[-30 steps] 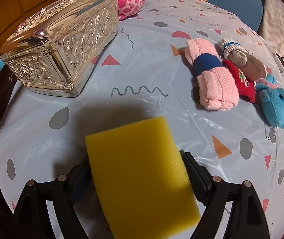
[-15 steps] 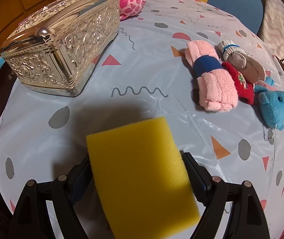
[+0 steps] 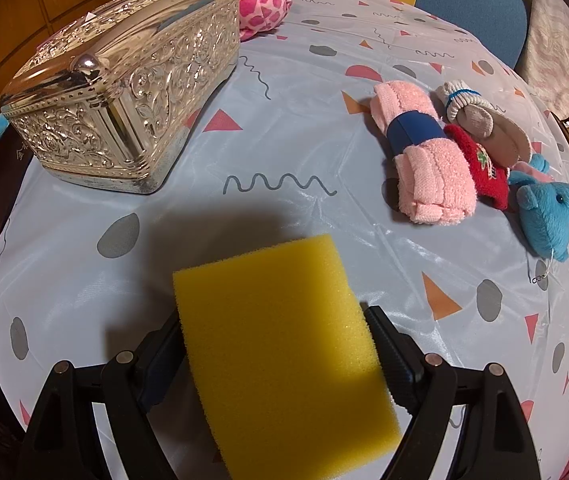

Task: Organize soft objects
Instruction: 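Carry the black-haired doll into the gold tray and open the left gripper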

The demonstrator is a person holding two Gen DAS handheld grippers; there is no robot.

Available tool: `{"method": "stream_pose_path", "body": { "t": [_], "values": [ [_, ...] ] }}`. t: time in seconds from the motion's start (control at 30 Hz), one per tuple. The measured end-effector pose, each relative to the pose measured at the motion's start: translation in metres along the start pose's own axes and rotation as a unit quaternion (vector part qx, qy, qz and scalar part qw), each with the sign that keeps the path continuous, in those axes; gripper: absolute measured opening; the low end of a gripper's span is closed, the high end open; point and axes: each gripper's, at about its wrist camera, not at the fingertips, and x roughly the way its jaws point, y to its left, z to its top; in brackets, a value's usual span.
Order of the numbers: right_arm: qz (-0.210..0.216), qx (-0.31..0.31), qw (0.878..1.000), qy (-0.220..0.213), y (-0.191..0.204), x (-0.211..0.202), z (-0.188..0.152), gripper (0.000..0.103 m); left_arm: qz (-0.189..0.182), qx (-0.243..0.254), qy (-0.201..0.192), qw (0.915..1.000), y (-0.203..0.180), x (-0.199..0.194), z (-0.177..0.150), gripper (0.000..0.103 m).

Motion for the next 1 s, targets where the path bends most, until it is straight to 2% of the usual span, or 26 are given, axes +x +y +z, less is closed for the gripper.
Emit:
{"method": "stream_pose_path", "body": {
  "t": [0.07,0.27,0.37,0.47,0.53,0.6,0.7,0.8,1.0],
  "values": [
    [0.0,0.0,1.0,0.0,0.0,0.0,0.0,0.086,0.013,0.009,-0.004,0.9999,0.001,0.001,0.001,0.048],
    [-0.001,-0.001,1.0,0.0,0.0,0.0,0.0,0.086,0.018,0.026,-0.037,0.9988,0.0,-0.022,-0.008,0.05],
    [-0.002,-0.002,1.0,0.001,0.0,0.001,0.0,0.086,0.041,0.074,-0.077,0.9934,-0.015,-0.045,-0.026,0.057],
    [-0.005,-0.002,1.0,0.001,0.003,0.001,0.0,0.086,0.042,0.111,-0.111,0.9868,-0.03,-0.067,-0.048,0.058],
    [-0.008,-0.001,1.0,0.002,0.004,0.001,-0.001,0.086,0.038,0.129,-0.13,0.9823,-0.04,-0.081,-0.061,0.067],
    [-0.008,-0.001,1.0,0.003,0.006,0.0,-0.001,0.082,0.035,0.14,-0.147,0.9785,-0.049,-0.092,-0.073,0.07],
    [-0.016,0.0,1.0,0.005,0.012,-0.004,-0.001,0.079,0.029,0.147,-0.16,0.9755,-0.06,-0.103,-0.086,0.078],
    [-0.027,0.011,1.0,0.009,0.017,-0.007,-0.001,0.078,0.028,0.158,-0.166,0.973,-0.07,-0.109,-0.096,0.078],
    [-0.055,0.021,0.998,0.014,0.03,-0.014,-0.002,0.076,0.031,0.159,-0.155,0.9745,-0.076,-0.111,-0.108,0.084]
  ]
}}
